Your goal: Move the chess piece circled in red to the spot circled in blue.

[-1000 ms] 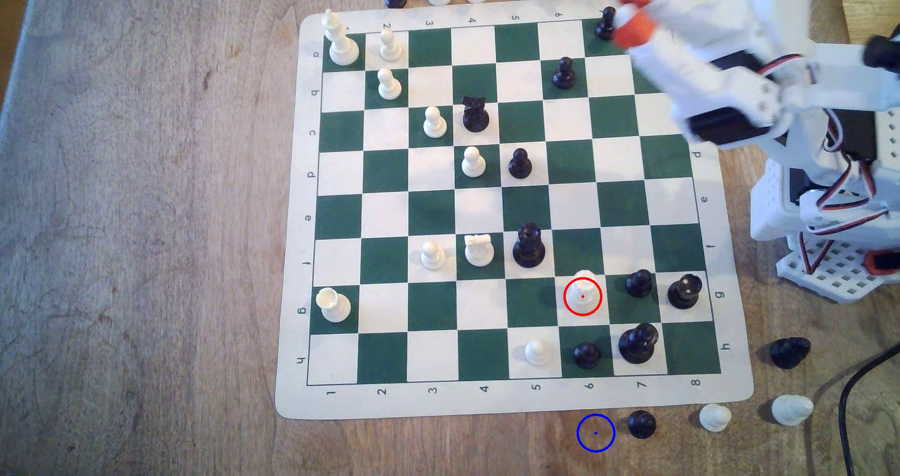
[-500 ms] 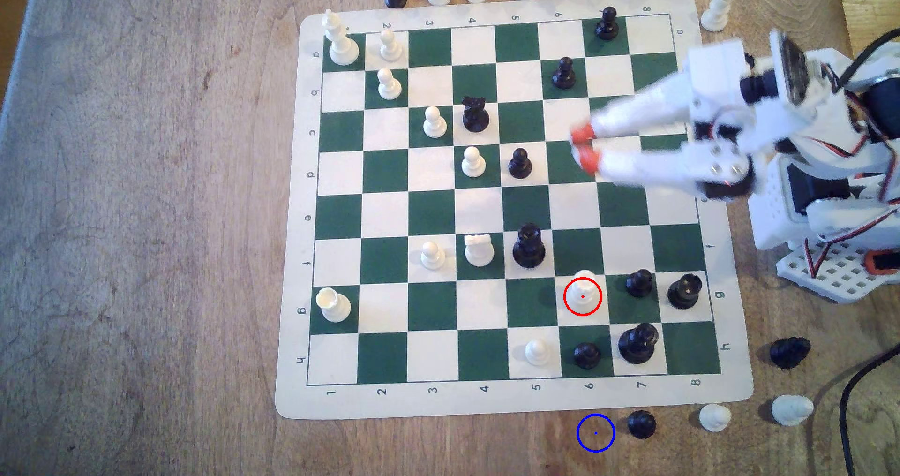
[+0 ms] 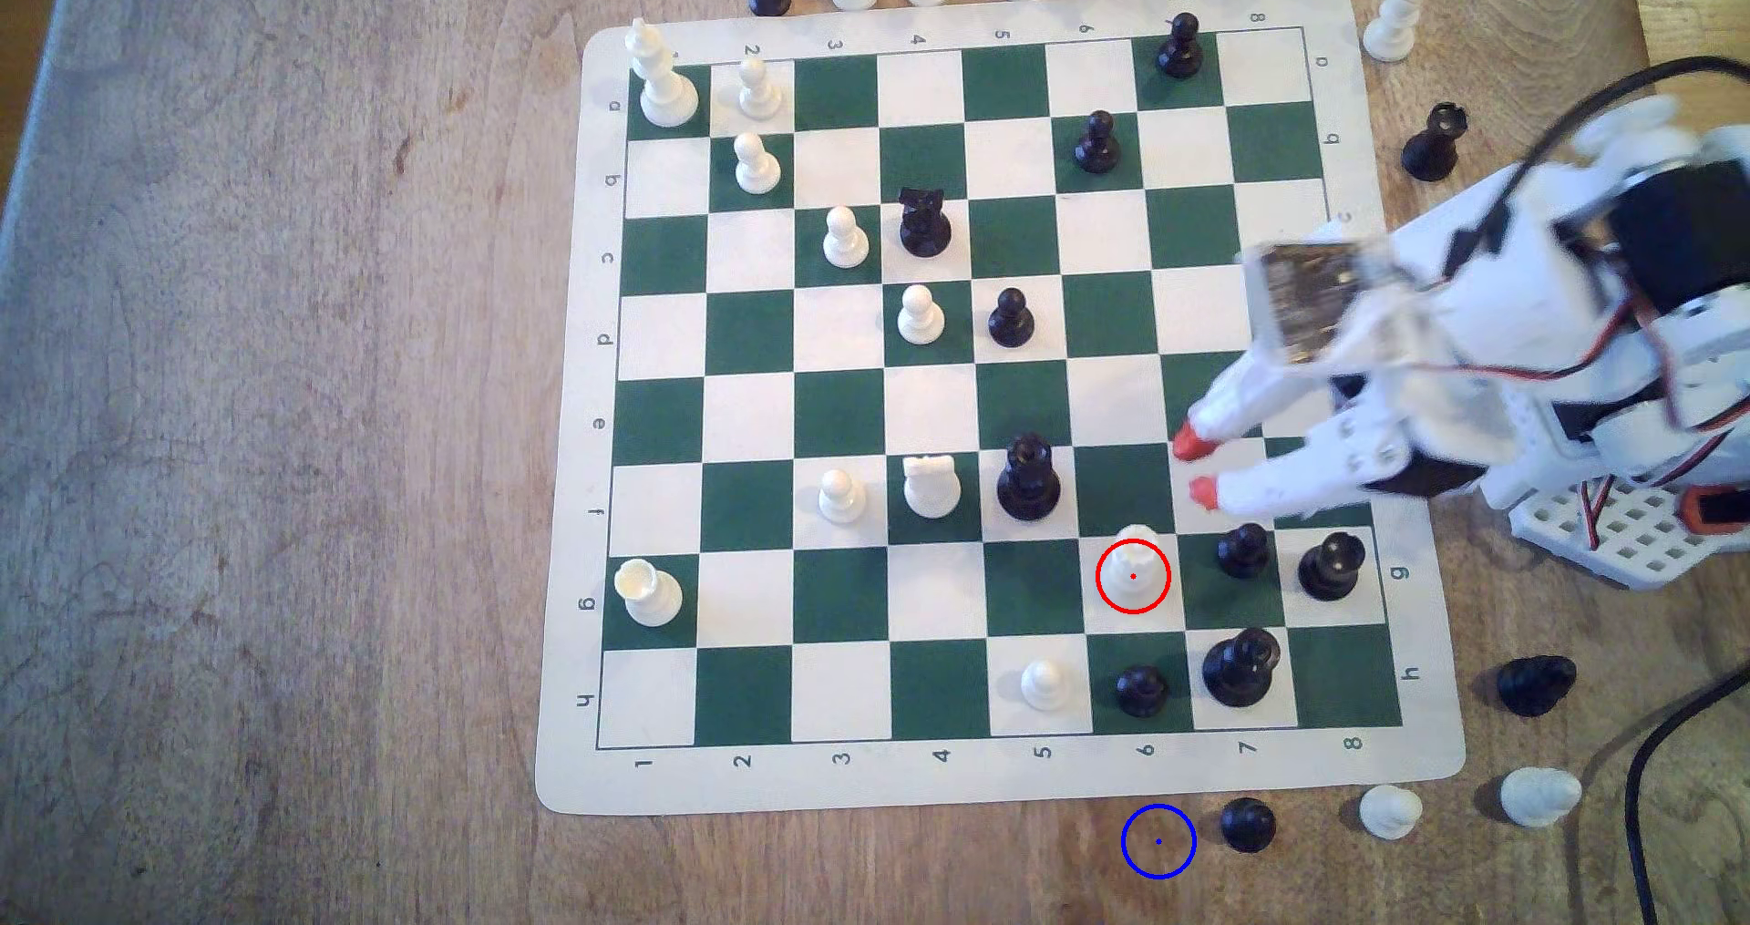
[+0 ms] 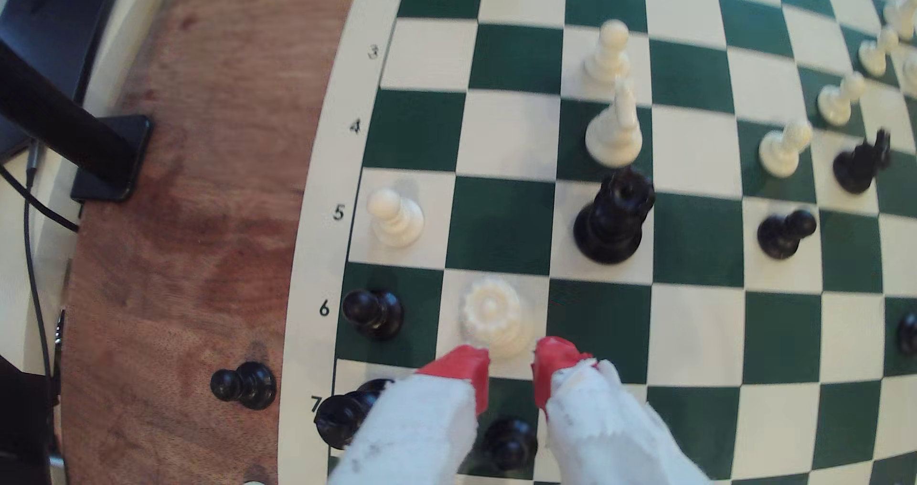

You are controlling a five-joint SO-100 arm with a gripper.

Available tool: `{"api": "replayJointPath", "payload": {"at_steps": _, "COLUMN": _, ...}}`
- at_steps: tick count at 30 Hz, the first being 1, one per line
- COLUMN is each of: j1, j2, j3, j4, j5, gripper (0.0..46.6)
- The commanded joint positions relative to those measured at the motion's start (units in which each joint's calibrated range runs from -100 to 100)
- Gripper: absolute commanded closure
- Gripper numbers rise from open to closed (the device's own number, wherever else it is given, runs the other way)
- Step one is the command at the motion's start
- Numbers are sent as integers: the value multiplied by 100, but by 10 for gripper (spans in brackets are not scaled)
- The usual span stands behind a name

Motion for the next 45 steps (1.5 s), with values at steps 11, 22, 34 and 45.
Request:
{"api": "replayJointPath", "payload": {"at_steps": 11, "j1": -8, "j2": 1422, "j3": -837, "j4": -643, "j5": -620, "gripper": 342}}
{"api": "replayJointPath", "payload": {"at_steps": 22, "j1": 62, "j2": 2661, "j3": -1608, "j4": -258, "j5": -630, "gripper": 293}}
{"api": "replayJointPath", "payload": {"at_steps": 34, "j1": 172, "j2": 3213, "j3": -1789, "j4": -274, "j5": -630, "gripper": 248}}
{"api": "replayJointPath", "payload": {"at_steps": 45, "j1": 15, "j2": 3731, "j3": -1816, "j4": -471, "j5": -611, "gripper": 277}}
